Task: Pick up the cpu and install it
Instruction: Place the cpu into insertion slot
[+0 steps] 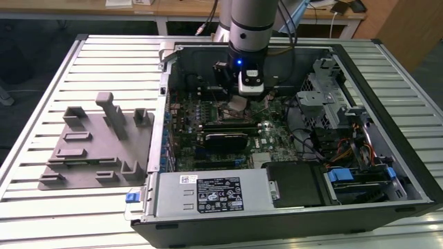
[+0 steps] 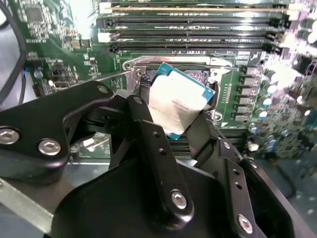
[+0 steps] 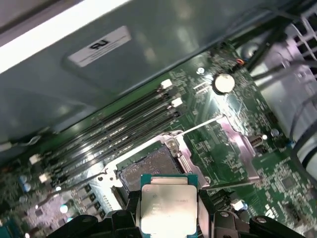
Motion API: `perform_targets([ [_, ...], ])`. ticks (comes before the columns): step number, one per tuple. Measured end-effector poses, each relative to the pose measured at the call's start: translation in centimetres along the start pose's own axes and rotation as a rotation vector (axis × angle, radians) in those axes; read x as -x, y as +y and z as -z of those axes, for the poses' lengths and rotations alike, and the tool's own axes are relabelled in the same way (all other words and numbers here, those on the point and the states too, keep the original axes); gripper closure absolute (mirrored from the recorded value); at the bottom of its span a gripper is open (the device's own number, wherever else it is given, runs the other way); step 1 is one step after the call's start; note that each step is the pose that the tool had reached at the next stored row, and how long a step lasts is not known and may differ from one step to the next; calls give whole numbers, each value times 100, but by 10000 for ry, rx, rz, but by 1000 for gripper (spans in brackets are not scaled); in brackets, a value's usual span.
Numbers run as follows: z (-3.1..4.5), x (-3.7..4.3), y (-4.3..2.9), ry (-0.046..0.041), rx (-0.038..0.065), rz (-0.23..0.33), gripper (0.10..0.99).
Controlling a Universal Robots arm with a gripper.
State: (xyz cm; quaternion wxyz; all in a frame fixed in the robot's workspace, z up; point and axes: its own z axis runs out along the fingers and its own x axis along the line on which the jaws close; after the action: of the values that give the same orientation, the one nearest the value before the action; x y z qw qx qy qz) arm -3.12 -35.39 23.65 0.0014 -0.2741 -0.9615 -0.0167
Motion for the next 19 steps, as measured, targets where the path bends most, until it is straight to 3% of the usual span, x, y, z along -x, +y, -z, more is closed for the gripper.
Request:
perform_targets([
  [19, -26, 0, -1, -109, 43, -3464, 545],
])
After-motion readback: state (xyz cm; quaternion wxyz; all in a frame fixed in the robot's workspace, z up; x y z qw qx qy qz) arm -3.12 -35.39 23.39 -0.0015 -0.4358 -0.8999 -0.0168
